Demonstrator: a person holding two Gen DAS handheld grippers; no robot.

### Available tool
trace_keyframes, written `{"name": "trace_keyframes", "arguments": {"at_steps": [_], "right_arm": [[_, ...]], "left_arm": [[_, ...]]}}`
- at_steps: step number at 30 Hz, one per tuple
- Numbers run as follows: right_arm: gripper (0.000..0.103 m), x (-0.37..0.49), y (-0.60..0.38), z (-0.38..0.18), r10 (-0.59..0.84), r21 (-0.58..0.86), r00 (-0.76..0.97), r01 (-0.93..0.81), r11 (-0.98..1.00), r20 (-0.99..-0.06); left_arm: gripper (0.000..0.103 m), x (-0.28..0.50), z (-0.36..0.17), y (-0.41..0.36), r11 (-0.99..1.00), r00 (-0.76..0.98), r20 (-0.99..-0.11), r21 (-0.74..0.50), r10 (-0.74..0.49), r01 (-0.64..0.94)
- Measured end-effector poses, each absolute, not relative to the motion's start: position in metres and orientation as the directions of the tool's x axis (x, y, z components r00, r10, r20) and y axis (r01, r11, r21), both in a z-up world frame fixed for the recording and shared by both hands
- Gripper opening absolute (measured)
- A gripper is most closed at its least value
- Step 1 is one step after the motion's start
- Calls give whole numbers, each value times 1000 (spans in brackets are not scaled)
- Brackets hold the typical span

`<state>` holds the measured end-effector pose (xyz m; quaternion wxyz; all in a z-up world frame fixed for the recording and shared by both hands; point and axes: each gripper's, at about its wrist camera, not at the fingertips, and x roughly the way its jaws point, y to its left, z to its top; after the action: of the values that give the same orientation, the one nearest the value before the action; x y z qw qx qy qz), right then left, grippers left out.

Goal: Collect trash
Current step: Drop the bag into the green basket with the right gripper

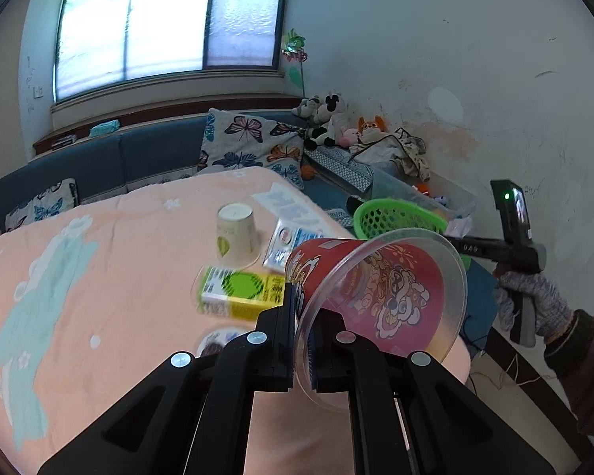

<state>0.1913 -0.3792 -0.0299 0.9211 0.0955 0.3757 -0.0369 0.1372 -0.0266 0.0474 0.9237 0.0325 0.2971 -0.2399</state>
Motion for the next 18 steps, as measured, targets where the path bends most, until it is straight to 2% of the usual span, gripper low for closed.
{"name": "trace_keyframes", "arguments": {"at_steps": [4, 6, 9, 18], "right_arm": [[55, 202, -394, -40, -4, 144, 701, 152, 978, -714], [64, 205, -400, -42, -2, 147, 699, 153, 977, -715], [70, 207, -410, -45, 13, 164, 698, 151, 975, -716], [74, 203, -425, -44, 22, 168, 707, 137, 976, -706]], "left_arm": [[5, 160, 55, -55, 872, 699, -565, -81, -439, 482], [5, 169, 58, -71, 866, 692, -568, -76, -445, 494], [5, 181, 61, -93, 858, 685, -574, -65, -450, 510], [5, 226, 55, -161, 823, 622, -617, -75, -482, 564]]}}
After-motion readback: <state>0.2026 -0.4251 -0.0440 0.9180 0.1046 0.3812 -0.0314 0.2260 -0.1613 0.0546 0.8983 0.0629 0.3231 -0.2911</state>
